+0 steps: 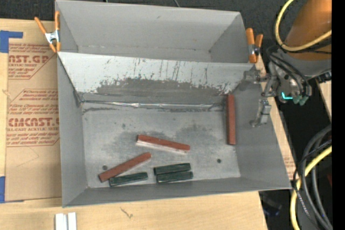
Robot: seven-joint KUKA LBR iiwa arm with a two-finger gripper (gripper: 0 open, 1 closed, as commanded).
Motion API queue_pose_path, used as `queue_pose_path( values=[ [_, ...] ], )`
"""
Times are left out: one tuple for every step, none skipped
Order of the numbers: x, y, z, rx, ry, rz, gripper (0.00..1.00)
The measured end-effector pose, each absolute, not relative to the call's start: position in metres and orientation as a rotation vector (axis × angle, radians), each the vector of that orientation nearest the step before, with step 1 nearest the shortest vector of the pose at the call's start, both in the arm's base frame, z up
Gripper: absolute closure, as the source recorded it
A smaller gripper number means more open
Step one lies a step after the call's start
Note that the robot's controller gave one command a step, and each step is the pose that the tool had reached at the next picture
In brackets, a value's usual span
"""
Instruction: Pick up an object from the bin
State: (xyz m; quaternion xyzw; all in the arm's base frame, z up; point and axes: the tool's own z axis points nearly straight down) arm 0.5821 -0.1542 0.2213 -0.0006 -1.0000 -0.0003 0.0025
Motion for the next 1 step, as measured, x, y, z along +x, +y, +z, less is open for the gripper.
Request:
queue_pose_path(
  values=[
    [0.5837, -0.1535, 0.2262, 0.001, -3.144, 0.002, 0.00]
  ],
)
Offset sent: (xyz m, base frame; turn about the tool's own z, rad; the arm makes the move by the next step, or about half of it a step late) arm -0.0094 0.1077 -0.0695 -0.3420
